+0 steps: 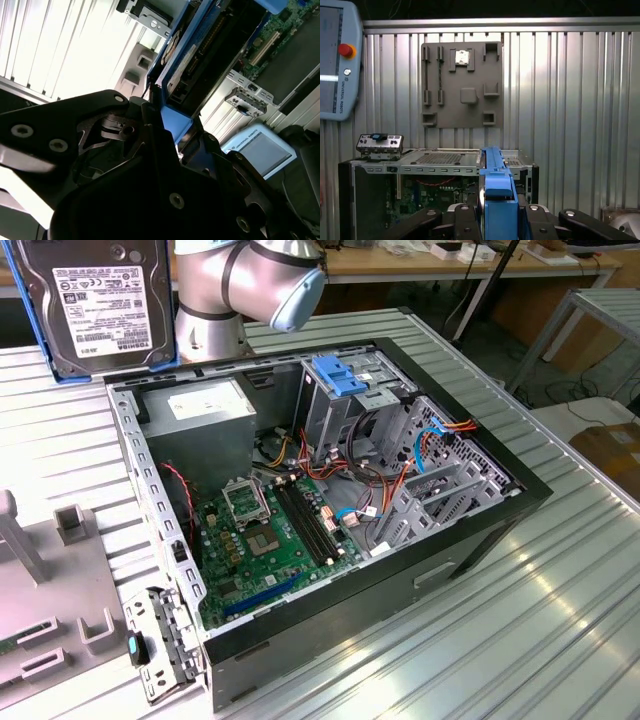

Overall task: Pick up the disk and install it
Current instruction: 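Pick up the disk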

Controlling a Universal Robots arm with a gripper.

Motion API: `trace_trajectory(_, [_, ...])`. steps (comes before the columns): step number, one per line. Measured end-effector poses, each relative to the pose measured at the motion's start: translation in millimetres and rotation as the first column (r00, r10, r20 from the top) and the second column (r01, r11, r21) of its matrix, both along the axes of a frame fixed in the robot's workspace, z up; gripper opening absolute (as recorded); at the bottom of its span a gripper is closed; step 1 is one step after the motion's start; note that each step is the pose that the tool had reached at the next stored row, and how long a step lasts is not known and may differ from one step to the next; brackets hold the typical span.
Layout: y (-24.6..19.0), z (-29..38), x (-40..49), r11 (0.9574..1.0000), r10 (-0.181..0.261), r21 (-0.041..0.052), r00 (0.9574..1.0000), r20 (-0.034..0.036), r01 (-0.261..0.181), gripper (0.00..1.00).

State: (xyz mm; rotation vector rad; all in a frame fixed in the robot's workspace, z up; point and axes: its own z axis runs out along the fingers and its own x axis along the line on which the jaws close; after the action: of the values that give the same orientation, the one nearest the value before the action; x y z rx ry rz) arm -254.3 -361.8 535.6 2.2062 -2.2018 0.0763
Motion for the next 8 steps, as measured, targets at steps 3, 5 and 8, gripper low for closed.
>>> trace_trajectory(3, [0.0, -0.1, 5.8, 1.0, 0.0, 0.0, 1.0, 0.0, 0.0, 0.37])
trace_trajectory(5, [0.0, -0.2, 10.7, 1.0, 0.0, 0.0, 1.0, 0.0, 0.0, 0.37])
trace_trajectory(8, [0.0, -0.3, 16.1, 1.0, 0.0, 0.0, 1.0, 0.0, 0.0, 0.37])
